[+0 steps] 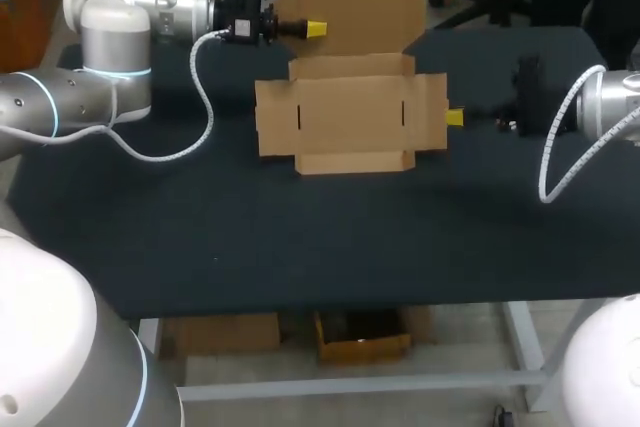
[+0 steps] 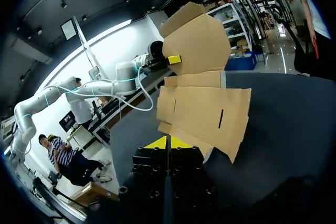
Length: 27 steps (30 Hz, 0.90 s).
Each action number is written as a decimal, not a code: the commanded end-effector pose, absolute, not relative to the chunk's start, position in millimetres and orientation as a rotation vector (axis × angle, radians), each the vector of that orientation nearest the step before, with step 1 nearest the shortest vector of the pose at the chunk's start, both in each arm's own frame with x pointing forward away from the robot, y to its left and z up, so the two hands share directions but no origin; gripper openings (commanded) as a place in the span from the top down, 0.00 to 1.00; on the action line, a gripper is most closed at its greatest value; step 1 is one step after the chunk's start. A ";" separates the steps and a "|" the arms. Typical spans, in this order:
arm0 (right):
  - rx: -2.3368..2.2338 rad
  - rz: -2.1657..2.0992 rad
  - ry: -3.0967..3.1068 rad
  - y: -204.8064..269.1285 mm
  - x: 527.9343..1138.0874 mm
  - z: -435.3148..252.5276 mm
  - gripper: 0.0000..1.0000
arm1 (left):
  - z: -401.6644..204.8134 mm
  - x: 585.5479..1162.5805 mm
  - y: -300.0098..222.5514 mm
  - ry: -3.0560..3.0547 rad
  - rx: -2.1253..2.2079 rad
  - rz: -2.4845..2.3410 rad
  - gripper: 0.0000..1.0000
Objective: Assemble the packaging by folding the flat box into shape, placing the metal phone stand inside, and closing the box properly
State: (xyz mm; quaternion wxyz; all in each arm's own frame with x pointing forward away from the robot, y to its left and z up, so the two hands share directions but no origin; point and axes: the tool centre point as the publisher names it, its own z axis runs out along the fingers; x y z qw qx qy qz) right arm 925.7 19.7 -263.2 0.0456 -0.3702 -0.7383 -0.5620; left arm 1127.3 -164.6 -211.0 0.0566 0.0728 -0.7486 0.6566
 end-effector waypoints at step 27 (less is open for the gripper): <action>-1.280 -1.729 -2.345 31.6 904.0 -280.5 1.00 | -211.4 1128.0 -161.8 -2.288 0.193 1.998 1.00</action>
